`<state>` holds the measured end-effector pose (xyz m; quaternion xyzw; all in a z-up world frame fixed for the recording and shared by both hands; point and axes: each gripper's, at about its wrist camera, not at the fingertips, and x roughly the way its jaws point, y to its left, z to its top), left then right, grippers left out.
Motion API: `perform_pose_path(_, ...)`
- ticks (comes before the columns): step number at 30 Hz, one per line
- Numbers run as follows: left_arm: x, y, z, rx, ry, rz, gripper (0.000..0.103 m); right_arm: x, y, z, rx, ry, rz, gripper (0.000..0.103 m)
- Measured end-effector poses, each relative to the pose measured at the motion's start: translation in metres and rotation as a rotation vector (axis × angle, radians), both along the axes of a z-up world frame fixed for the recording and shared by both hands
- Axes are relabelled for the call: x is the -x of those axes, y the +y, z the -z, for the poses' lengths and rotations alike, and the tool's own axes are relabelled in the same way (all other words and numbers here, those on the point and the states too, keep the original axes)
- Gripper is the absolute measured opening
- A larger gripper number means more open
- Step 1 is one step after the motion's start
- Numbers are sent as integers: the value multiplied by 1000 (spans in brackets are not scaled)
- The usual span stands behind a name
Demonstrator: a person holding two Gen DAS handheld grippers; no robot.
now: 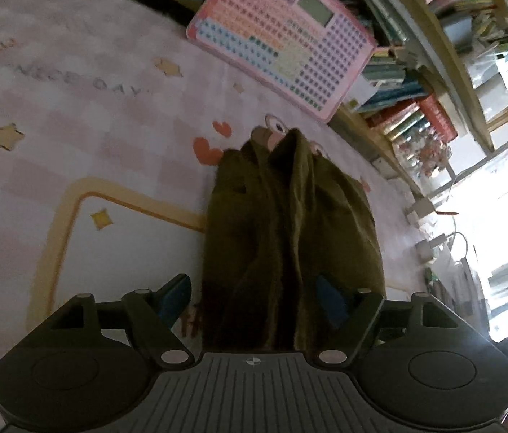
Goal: Fold clothes
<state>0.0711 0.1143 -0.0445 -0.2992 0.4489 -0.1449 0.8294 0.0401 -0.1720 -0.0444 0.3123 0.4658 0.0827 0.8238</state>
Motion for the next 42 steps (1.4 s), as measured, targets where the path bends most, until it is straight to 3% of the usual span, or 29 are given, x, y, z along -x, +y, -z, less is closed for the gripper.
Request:
perform_pose_path(2,-6,-3,3,14,12,-14,62,-9,3,5,-6,18,-1,65)
perform_pose_path(3,-9,-5,3,1,20,-26,48,-12,5,5,-2,12,-6,56)
perform_pose_path(4,-9,-8,1,-14,13,-26,41,-15,8,4,14,5,-14,47)
perform_pose_path(7,-3,-23,-17,-108,-76,9,31,-17,27,-13,165,-92,-87,31)
perform_pose_path(9,4,-35,-31,-194,-157,42,31,-11,44,-27,304,-197,-154,30)
perform_pose_path(10,6,-36,-32,-207,-170,47,31,-10,45,-28,313,-206,-157,30)
perform_pose_path(13,-1,-25,-22,-155,-109,37,32,-7,47,-28,332,-223,-168,30)
perform_pose_path(17,-3,-13,-11,-100,-69,17,39,-14,40,-17,288,-162,-163,34)
perform_pose_path(24,-16,0,2,-9,-8,-16,60,-26,30,-8,251,-111,-147,67)
perform_pose_path(31,-28,-4,5,27,5,-33,56,-42,18,2,116,-73,-143,69)
perform_pose_path(33,-31,-6,6,25,13,-36,48,-44,18,3,95,-77,-143,66)
perform_pose_path(34,-32,-7,6,17,15,-38,43,-41,20,-1,106,-93,-150,55)
perform_pose_path(37,-26,-10,-2,-12,-27,-27,29,-33,26,-12,140,-142,-174,35)
perform_pose_path(42,-3,-21,-33,-107,-160,-3,26,-20,37,-30,196,-223,-213,28)
